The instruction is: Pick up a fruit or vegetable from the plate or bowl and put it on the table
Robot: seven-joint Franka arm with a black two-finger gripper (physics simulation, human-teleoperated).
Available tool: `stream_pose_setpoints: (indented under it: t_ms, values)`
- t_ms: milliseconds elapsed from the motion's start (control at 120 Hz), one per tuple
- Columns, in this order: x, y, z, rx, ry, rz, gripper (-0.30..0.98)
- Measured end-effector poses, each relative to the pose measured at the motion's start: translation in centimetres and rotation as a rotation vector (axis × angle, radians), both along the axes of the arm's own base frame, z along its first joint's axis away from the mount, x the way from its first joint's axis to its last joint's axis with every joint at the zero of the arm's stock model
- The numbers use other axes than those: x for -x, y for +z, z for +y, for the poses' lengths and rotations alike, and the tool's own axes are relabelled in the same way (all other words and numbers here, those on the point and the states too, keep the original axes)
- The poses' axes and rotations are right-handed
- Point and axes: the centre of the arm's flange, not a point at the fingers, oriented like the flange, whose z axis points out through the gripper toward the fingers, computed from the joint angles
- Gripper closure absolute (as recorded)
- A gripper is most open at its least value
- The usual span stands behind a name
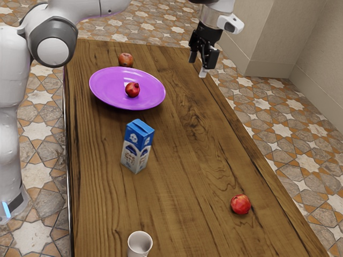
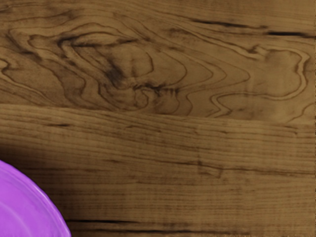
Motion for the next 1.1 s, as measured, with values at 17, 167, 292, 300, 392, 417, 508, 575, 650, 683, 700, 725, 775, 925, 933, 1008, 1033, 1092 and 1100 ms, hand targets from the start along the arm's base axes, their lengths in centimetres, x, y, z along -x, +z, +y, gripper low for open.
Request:
stream_pose_setpoints:
  t_ms: [17,167,292,300,392,417,508,575,650,683,700,725,775,925,933,1008,1033,1092,1100]
  values:
    - [0.0,0.0,0.0,0.000,0.000,0.000,0.00]
    - [0.0,-0.1,0.0,0.003,-0.003,0.003,0.00]
    - [0.7,1.8,0.4,0.005,0.007,-0.032,0.00]
    - [1.2,2.9,0.5,0.004,0.009,-0.052,0.00]
    - [4.9,9.8,0.6,-0.008,0.015,-0.182,0.00]
    - [5.7,10.8,0.4,-0.008,0.010,-0.195,0.00]
    - [6.5,11.1,-0.2,0.010,-0.036,-0.181,0.00]
    - [5.5,8.7,-0.9,0.050,-0.134,-0.113,0.00]
    - [4.0,5.9,-0.5,0.077,-0.224,-0.047,0.00]
    - [3.8,5.1,0.5,0.076,-0.245,-0.025,0.00]
    - [3.7,4.8,1.0,0.068,-0.255,-0.014,0.00]
    - [3.8,4.5,1.6,0.055,-0.271,0.003,0.00]
    - [5.0,3.6,2.8,0.032,-0.295,0.048,0.00]
    - [14.2,-0.3,12.3,0.030,-0.276,0.072,0.00]
    - [14.6,-0.4,13.3,0.031,-0.266,0.068,0.00]
    - [15.7,-2.1,18.0,0.014,-0.254,0.042,0.00]
    - [15.2,-2.6,18.1,-0.003,-0.282,0.044,0.00]
    - [13.5,-3.5,17.5,-0.043,-0.359,0.046,0.00]
    - [13.3,-3.5,17.5,-0.048,-0.369,0.044,0.00]
